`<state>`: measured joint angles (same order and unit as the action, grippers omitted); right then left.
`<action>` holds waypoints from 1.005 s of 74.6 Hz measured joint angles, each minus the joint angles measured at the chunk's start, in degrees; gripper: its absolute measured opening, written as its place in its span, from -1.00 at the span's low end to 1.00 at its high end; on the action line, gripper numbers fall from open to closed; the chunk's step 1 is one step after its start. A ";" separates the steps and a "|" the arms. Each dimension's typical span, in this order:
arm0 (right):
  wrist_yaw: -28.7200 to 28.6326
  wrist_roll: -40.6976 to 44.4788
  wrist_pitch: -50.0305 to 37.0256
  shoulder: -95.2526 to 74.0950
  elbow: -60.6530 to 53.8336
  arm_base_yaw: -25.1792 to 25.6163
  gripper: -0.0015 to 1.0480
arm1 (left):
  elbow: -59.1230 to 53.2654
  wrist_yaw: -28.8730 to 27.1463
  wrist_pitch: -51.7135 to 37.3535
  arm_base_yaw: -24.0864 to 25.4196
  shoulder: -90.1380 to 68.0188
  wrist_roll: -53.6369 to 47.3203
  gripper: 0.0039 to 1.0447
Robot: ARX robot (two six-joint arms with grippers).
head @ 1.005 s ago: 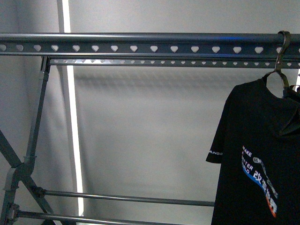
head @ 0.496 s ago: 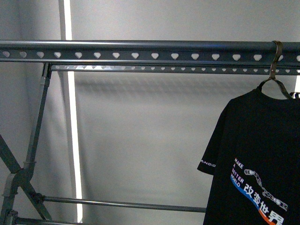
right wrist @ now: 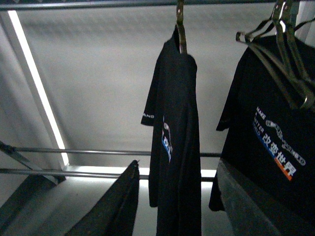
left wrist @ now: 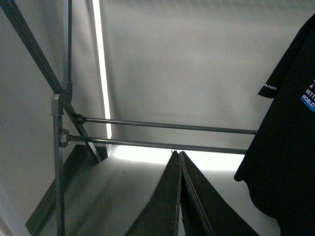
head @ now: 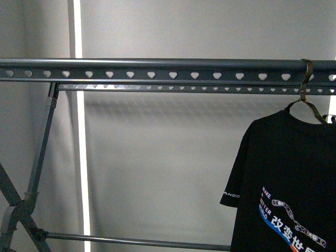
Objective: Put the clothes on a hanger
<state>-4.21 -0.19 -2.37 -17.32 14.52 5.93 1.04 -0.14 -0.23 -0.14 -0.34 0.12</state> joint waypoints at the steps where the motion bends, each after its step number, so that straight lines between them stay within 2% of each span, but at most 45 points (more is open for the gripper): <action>1: 1.46 0.00 -0.11 0.55 -0.48 -1.44 -0.64 | 0.00 0.00 0.00 0.00 0.02 0.00 -0.94; 8: 3.54 0.17 -0.83 2.43 -2.71 -5.29 -0.97 | 0.00 0.00 0.09 0.00 0.04 0.00 -0.94; 15: 4.00 0.24 -0.85 4.35 -5.03 -5.66 -0.95 | 0.00 -0.04 0.11 0.00 0.09 0.02 -0.94; 22: 3.96 0.24 3.63 9.90 -6.82 -5.70 -0.95 | 0.00 -0.04 0.11 0.00 0.09 0.00 -0.94; 51: 3.98 0.24 3.06 14.16 -10.86 -5.75 -0.95 | 0.00 0.00 0.11 0.00 0.11 0.02 -0.93; 56: 3.98 0.24 3.04 14.51 -11.30 -5.75 -0.95 | 0.00 0.00 0.11 0.00 0.13 0.02 -0.70; 61: 3.96 0.24 2.95 14.91 -11.74 -5.75 -0.95 | 0.00 -0.02 0.11 0.00 0.13 0.02 -0.36; 64: 4.00 0.24 2.73 15.43 -12.17 -5.75 -0.95 | 0.00 -0.02 0.11 0.00 0.11 0.02 -0.22; 67: 3.96 0.24 2.58 16.98 -13.94 -5.75 -0.95 | 0.00 -0.04 0.11 0.00 0.13 0.02 0.02; 75: 3.98 0.24 2.58 17.03 -14.14 -5.75 -0.95 | 0.00 0.00 0.11 0.00 0.13 0.02 0.43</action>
<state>-0.23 0.05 0.21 -0.30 0.38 0.19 1.04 -0.14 -0.12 -0.14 -0.21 0.14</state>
